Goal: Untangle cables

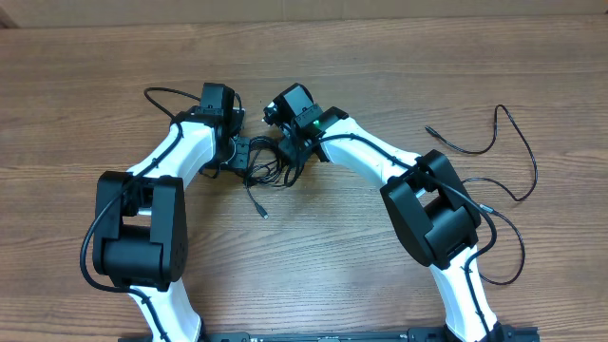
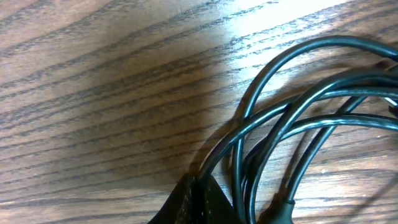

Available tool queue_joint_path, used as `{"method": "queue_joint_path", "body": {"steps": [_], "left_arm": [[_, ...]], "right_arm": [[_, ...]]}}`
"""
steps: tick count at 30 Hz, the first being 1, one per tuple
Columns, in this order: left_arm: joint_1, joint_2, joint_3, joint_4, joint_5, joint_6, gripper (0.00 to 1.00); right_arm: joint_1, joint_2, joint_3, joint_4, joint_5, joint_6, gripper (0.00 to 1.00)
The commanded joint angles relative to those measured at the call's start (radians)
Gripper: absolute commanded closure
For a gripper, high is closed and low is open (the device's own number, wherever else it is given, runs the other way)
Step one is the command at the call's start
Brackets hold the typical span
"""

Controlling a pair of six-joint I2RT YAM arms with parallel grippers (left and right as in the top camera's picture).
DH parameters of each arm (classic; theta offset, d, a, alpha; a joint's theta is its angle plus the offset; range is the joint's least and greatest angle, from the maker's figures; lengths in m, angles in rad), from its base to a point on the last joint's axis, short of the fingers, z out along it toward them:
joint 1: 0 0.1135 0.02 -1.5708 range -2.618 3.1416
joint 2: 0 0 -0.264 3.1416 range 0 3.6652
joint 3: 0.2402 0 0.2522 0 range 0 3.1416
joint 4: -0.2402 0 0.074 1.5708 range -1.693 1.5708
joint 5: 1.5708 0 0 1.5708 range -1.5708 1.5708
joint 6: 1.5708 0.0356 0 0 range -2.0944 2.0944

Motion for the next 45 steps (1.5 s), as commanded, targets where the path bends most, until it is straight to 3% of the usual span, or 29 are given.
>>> {"method": "queue_joint_path", "body": {"steps": [1, 5, 16, 26, 38, 45], "left_arm": [[-0.005, 0.121, -0.079, -0.055, -0.092, -0.066, 0.92], [-0.004, 0.121, -0.085, -0.066, -0.219, -0.132, 0.92], [0.064, 0.121, -0.152, -0.027, -0.264, -0.19, 0.88], [0.269, 0.121, -0.183, -0.017, -0.236, -0.249, 0.9], [0.469, 0.121, -0.214, -0.013, -0.276, -0.364, 0.89], [0.598, 0.121, -0.224, -0.006, -0.207, -0.373, 0.89]], "right_arm": [[-0.02, 0.048, 0.001, 0.002, 0.091, -0.047, 0.96], [-0.057, 0.048, 0.001, -0.03, 0.177, -0.047, 0.96], [-0.251, 0.048, -0.04, -0.146, 0.217, 0.023, 0.96], [-0.452, 0.048, -0.052, -0.152, 0.152, 0.094, 0.96], [-0.554, 0.048, -0.052, -0.137, 0.187, 0.161, 0.96], [-0.563, 0.048, -0.052, -0.126, 0.187, 0.161, 0.96]]}}
